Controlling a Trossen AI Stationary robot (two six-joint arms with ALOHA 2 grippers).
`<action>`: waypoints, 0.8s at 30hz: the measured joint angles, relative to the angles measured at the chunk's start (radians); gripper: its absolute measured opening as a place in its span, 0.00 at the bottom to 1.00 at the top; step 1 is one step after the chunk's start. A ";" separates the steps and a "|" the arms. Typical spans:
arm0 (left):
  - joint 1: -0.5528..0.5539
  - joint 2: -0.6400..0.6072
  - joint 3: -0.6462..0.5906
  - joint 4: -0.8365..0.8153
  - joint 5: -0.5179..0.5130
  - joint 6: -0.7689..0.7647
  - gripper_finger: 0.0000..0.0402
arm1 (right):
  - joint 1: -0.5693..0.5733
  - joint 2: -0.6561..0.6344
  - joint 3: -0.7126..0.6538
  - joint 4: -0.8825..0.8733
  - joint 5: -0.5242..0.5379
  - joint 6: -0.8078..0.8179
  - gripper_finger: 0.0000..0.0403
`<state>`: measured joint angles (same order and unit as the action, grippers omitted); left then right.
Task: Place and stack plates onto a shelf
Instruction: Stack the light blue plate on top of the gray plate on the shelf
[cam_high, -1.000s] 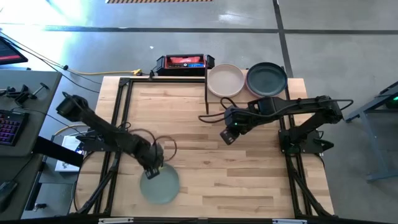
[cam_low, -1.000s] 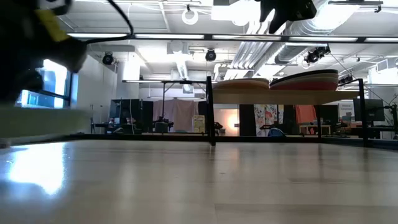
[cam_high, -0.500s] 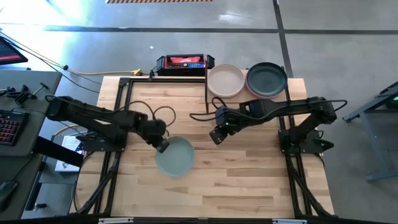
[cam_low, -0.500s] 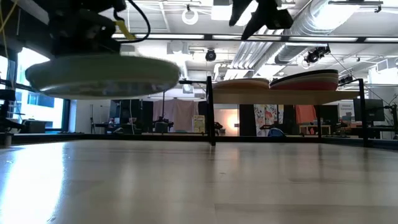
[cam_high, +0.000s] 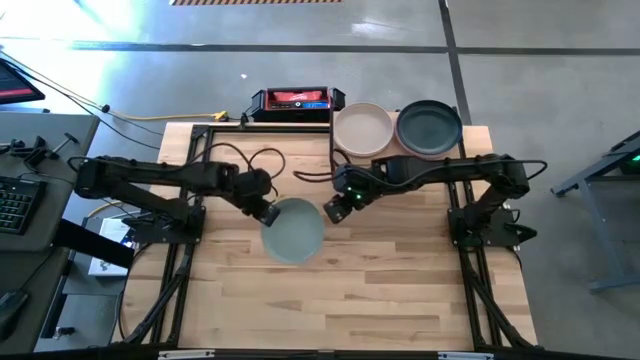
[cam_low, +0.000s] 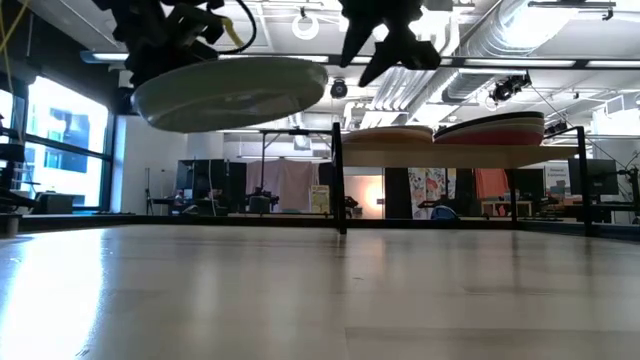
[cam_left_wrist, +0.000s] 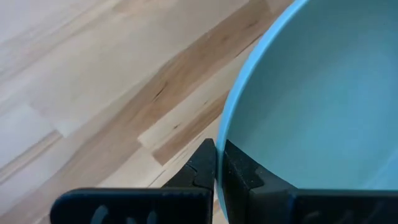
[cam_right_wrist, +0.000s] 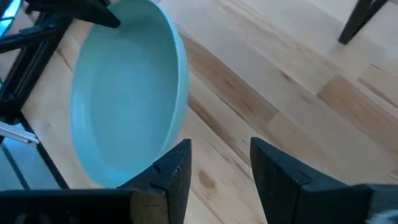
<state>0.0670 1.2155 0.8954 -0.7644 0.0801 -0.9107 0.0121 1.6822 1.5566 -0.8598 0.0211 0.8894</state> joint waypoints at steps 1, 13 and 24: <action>0.003 0.000 0.005 0.000 -0.002 0.005 0.00 | -0.001 0.003 0.000 0.016 -0.001 0.000 0.35; 0.032 0.001 0.072 -0.021 -0.012 0.041 0.00 | -0.002 0.011 0.000 0.066 -0.007 0.000 0.35; 0.052 0.102 0.194 -0.159 -0.025 0.139 0.00 | -0.017 0.010 0.000 0.081 -0.006 0.000 0.35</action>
<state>0.1192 1.3175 1.0897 -0.9232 0.0549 -0.7719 -0.0050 1.6924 1.5562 -0.7783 0.0147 0.8898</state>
